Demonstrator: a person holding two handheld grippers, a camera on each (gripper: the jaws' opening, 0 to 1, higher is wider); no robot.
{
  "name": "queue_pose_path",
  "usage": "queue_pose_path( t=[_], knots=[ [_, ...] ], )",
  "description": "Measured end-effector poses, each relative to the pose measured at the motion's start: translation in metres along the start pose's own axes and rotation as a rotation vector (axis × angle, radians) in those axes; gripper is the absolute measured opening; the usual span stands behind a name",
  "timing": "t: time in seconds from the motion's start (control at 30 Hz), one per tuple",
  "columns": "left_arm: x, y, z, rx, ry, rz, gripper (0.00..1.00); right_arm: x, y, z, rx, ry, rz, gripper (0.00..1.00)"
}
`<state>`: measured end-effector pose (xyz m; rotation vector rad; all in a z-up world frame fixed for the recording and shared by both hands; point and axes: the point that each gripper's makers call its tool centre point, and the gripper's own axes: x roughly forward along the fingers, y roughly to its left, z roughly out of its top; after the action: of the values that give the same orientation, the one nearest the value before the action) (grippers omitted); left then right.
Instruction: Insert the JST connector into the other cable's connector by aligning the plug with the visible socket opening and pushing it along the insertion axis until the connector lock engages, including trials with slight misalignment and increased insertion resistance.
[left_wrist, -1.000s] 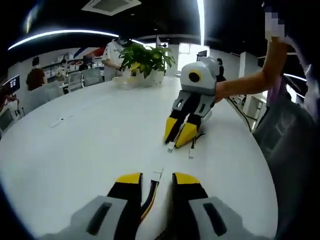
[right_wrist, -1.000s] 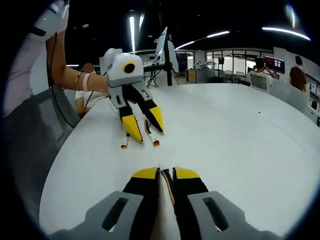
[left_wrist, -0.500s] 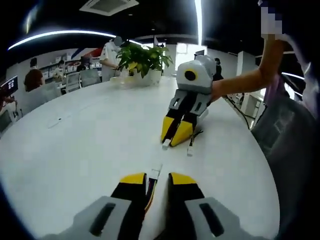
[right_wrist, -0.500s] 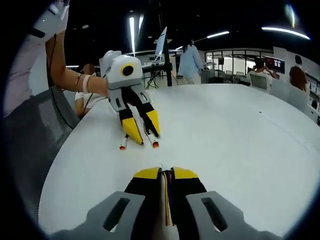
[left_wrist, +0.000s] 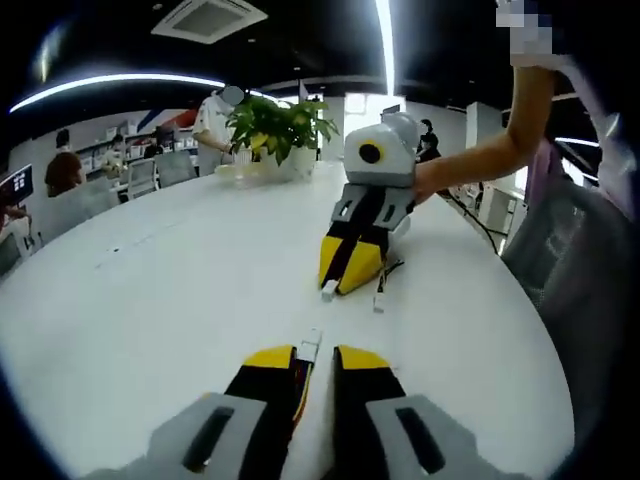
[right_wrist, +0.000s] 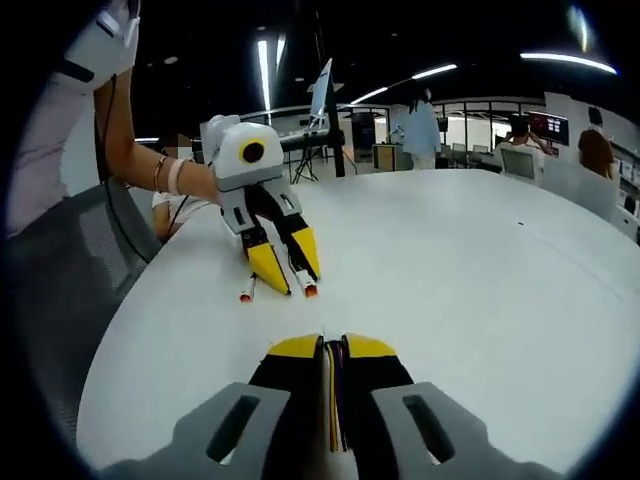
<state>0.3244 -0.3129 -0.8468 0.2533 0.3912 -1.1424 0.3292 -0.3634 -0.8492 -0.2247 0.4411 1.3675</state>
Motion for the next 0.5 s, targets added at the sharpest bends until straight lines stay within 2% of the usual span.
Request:
queue_pose_path(
  t=[0.23, 0.3, 0.5],
  knots=[
    [-0.0001, 0.0030, -0.0010, -0.018, -0.034, 0.009, 0.03, 0.0008, 0.0011, 0.0011, 0.014, -0.011, 0.006, 0.05],
    [-0.0007, 0.0044, -0.0014, -0.088, -0.055, 0.004, 0.03, 0.0011, 0.0010, 0.0012, 0.013, -0.011, 0.007, 0.04],
    [-0.0034, 0.0058, -0.0021, -0.085, -0.063, 0.004, 0.00, 0.0013, 0.0014, 0.0016, 0.012, -0.010, 0.009, 0.04]
  ],
)
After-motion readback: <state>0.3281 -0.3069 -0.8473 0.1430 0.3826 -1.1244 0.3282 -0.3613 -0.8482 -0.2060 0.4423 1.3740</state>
